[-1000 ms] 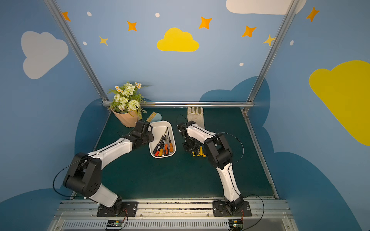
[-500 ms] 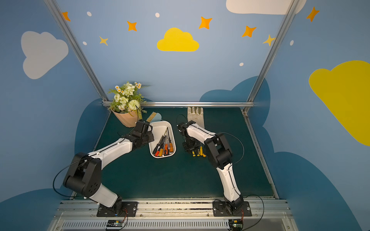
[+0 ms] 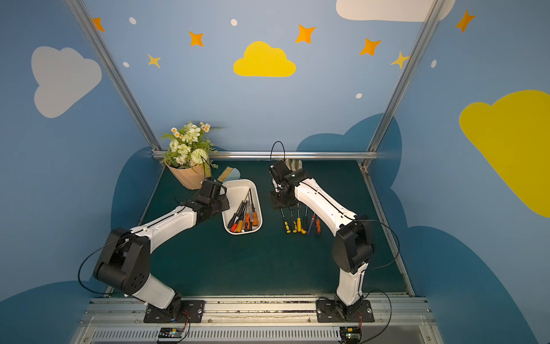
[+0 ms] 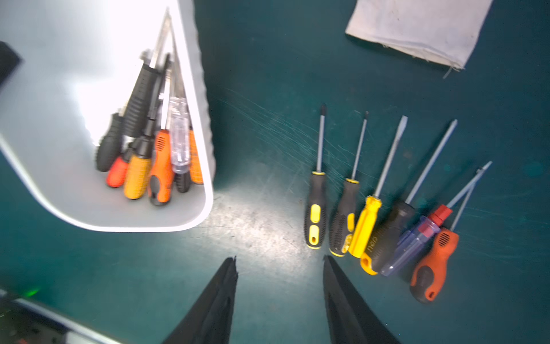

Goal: Take out the screwdriver from the storage box
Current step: Place the screwdriver at the center of the board, then pick up the screwdriver from the storage box.

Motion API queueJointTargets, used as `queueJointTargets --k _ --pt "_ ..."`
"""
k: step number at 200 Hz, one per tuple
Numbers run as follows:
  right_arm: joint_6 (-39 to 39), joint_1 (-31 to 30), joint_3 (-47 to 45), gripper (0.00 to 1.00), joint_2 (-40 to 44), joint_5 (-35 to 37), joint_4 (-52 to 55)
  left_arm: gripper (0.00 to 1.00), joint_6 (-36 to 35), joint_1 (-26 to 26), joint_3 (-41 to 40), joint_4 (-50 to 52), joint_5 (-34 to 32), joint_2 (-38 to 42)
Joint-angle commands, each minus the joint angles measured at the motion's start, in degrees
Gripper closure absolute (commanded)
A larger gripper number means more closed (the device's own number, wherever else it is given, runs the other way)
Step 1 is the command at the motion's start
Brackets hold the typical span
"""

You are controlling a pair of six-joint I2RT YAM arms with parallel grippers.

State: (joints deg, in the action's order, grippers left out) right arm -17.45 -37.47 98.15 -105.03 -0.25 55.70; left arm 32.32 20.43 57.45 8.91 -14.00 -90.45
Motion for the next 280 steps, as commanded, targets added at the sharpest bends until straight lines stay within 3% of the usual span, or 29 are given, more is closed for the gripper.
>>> queueJointTargets --k 1,81,138,212,280 --pt "-0.83 -1.35 0.21 0.52 0.31 -5.9 -3.09 0.98 0.38 0.33 0.28 -5.82 2.09 2.75" --pt "-1.31 -7.33 2.34 0.57 -5.05 -12.26 -9.35 0.98 0.49 0.68 1.19 -4.07 2.57 1.77" --pt "-3.54 -8.7 5.72 0.65 -13.28 -10.82 -8.35 0.98 0.46 1.29 1.54 -3.32 2.27 0.97" --pt "-5.64 -9.06 6.29 0.68 -18.6 -12.26 -7.8 0.98 0.81 1.55 1.71 -2.58 1.44 0.76" --pt "-7.67 -9.45 9.22 0.63 -23.66 -16.26 -6.85 0.98 0.89 1.64 1.77 -2.34 1.23 0.72"
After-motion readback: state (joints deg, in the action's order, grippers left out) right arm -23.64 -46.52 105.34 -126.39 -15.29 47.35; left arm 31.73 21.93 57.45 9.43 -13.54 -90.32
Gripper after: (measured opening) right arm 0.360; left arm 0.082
